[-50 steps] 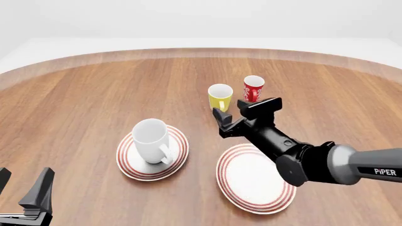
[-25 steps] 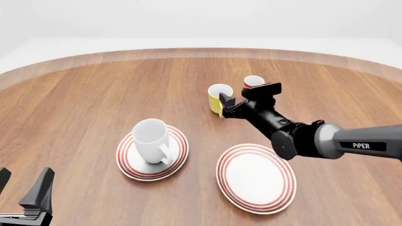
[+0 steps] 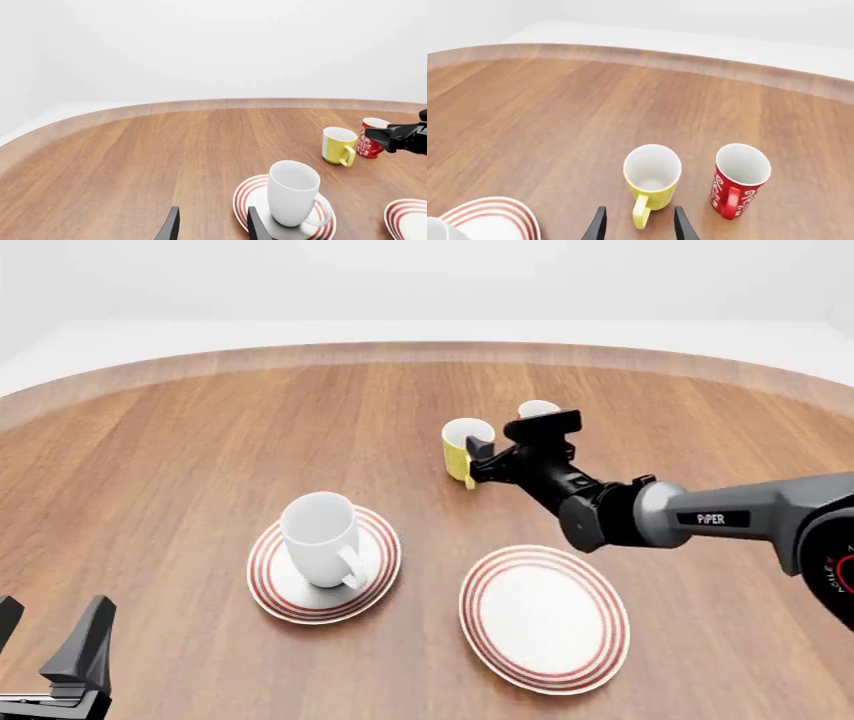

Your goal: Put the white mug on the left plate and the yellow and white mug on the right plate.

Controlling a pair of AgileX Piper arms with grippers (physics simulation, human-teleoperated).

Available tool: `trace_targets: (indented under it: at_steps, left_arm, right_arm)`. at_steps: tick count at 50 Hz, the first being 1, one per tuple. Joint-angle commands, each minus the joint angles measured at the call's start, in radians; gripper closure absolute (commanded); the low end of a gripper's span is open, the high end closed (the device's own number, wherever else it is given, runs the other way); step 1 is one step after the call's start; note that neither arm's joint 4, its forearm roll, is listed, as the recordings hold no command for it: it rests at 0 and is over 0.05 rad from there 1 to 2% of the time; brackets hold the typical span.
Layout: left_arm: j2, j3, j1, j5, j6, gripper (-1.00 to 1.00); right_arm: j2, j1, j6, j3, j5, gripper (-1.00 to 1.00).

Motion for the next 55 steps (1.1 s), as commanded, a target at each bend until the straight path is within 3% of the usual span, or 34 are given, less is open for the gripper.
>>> trace_targets:
  at_steps: [1, 55]
  left_arm:
    - [0.000, 0.000, 0.000, 0.000, 0.000, -1.00]
    - [0.000, 0.000, 0.000, 0.000, 0.000, -1.00]
  right_arm:
    - [0.065, -0.001, 0.004, -0.056, 0.024, -1.00]
    - [0.277, 0.005, 0.030, -0.201, 0.041, -1.00]
